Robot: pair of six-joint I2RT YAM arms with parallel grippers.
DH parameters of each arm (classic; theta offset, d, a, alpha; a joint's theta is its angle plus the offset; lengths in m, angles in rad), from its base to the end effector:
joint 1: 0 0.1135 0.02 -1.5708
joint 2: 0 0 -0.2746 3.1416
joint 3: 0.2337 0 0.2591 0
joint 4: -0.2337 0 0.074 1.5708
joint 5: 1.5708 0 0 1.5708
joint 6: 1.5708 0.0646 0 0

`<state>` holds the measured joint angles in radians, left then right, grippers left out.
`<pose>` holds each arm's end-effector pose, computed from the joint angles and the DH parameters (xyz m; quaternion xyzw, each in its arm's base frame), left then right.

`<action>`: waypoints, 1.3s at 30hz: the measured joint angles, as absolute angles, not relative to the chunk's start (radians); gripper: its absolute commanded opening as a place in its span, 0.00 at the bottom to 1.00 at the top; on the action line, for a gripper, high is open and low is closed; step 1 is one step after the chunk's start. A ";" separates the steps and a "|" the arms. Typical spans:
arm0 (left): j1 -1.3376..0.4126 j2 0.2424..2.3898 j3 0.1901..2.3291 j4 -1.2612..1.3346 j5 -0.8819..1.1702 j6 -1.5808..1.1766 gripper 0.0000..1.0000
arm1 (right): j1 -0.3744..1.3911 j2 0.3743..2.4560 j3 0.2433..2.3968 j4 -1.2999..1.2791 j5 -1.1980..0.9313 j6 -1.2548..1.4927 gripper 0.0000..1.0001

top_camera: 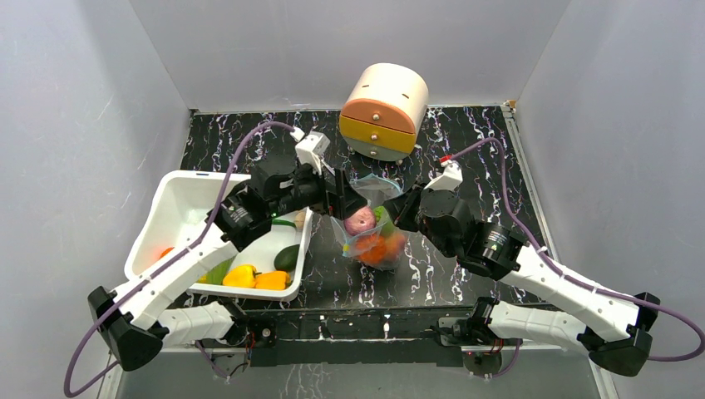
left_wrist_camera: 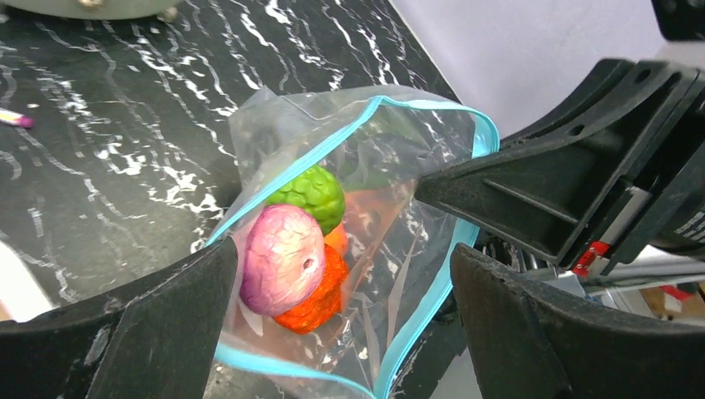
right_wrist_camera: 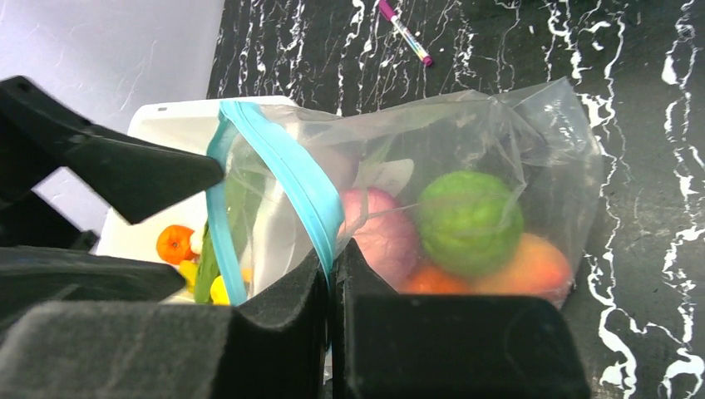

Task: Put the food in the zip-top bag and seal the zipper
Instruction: Place the fake vegetable in the zipper food storage bag.

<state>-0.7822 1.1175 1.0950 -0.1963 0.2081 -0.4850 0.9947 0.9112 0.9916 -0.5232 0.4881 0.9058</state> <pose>0.1942 -0.2118 0.3849 0.1791 0.7577 -0.4337 0.4535 0.1434 0.1651 0.3544 0.0926 0.8250 0.3033 0.4678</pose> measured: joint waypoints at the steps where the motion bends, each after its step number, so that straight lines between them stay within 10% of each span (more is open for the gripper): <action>1: -0.782 1.114 1.117 -0.225 0.185 -0.483 0.98 | 0.995 0.911 0.992 -0.524 0.498 0.898 0.00; 20: -0.782 1.010 1.167 -0.698 -0.542 -0.671 0.98 | 0.995 0.873 0.993 -0.570 0.537 0.773 0.00; 39: -0.611 1.286 1.258 -1.088 -0.521 -1.301 0.61 | 0.995 0.852 1.087 -0.724 0.619 0.696 0.00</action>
